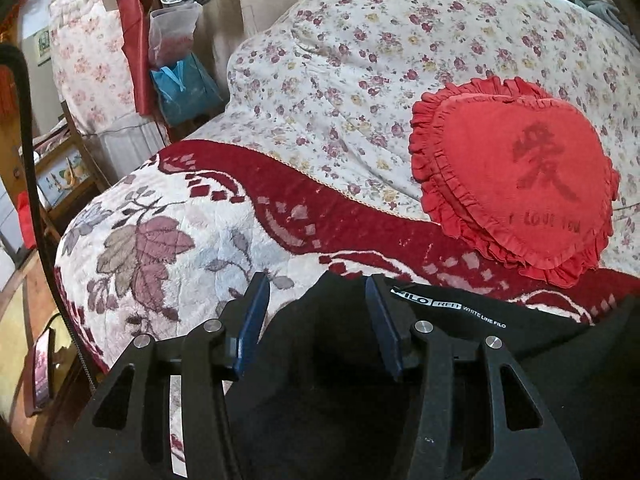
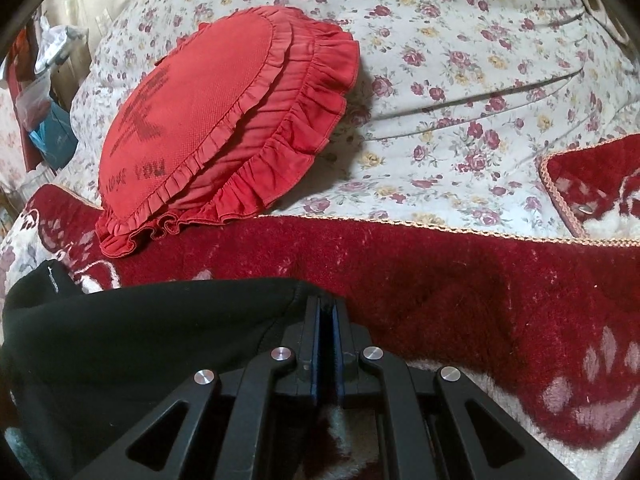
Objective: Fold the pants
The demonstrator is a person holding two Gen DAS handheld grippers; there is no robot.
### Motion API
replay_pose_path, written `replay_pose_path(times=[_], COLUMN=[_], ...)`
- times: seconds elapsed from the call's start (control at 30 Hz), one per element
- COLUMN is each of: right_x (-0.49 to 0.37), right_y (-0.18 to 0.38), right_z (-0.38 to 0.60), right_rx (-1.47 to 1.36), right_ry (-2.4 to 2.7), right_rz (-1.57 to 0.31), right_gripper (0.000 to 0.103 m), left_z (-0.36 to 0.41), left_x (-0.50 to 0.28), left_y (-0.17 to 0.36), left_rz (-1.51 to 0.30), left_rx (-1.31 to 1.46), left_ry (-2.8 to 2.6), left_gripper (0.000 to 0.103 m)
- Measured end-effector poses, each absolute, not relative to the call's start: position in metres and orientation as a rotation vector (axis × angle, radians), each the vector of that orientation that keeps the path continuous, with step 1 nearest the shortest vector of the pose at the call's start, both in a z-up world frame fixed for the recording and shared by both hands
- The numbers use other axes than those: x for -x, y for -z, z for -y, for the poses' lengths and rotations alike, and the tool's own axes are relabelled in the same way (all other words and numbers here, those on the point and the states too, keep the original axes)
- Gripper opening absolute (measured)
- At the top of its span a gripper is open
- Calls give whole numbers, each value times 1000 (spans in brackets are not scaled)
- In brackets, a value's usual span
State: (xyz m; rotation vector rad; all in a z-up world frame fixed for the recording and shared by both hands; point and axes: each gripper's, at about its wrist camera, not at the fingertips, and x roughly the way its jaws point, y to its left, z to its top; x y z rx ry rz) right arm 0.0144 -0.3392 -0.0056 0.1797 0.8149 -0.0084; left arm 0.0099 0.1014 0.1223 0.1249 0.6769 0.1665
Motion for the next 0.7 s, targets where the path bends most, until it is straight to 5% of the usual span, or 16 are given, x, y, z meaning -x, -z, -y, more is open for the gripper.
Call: replay_pose_path(times=[0.7], right_x=[-15], right_y=[4], right_z=[334], right_rx=[-135], right_ry=[35], right_rz=[-820], right_gripper=[4], left_z=[-148], left_x=[25], left_y=[-80], left_rz=[-690], left_rx=[44], left_ry=[63], left_gripper=[50])
